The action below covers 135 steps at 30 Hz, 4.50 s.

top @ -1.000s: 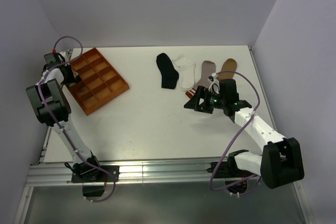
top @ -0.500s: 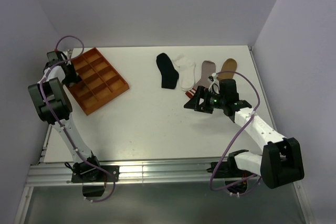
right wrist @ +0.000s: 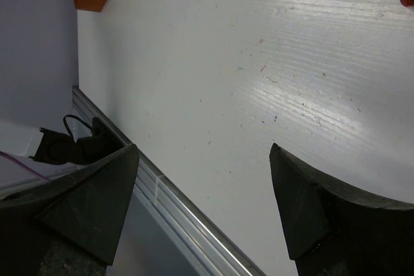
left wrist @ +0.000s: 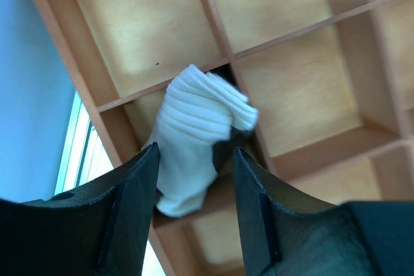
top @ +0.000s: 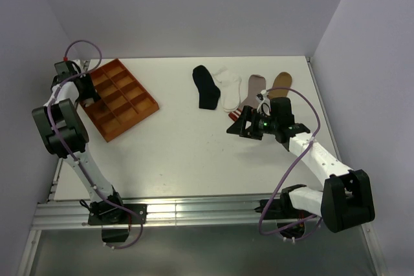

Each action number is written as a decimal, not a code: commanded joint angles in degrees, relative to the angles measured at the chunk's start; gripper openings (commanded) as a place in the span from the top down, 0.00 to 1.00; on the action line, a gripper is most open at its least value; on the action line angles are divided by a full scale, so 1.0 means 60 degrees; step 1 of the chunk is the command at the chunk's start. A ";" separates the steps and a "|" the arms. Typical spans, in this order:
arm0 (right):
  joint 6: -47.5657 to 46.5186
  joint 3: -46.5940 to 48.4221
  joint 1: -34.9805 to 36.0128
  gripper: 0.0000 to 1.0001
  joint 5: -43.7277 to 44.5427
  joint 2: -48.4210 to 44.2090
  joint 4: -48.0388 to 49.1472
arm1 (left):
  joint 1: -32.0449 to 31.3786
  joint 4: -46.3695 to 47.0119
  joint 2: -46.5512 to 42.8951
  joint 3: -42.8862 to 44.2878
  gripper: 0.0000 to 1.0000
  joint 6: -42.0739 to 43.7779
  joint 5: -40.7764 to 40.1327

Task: Roll the socks
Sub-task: Place the sock in the storage box, then move the sock to the center of the board.

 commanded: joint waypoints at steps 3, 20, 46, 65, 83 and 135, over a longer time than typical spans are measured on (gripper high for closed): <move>-0.0177 0.0442 0.0035 0.11 -0.0164 -0.0079 0.0154 | -0.0038 0.0936 -0.1216 0.0032 0.46 -0.0397 0.0722; -0.0206 0.0573 0.0035 0.12 -0.0106 0.0068 -0.0007 | -0.0038 0.1201 0.0247 0.0297 0.56 -0.0309 0.0430; -0.0147 0.0368 0.0035 0.12 -0.0047 -0.0020 0.0125 | -0.0375 0.0556 0.1067 -0.0292 0.89 0.0013 -0.0552; 0.0072 0.0427 0.0035 0.12 0.0245 0.0126 0.0315 | -0.0565 -0.0060 0.1290 0.1029 0.52 -0.0031 -0.0888; -0.0747 0.4128 0.1278 0.21 0.3819 0.2614 -0.0418 | -0.1883 -0.0045 -0.3762 -0.0288 0.21 -0.2534 -0.1329; -0.4071 0.4484 0.7007 0.41 0.8199 0.5267 -0.2014 | -0.5238 0.0131 -1.1353 -0.7292 0.02 -0.2960 -0.0215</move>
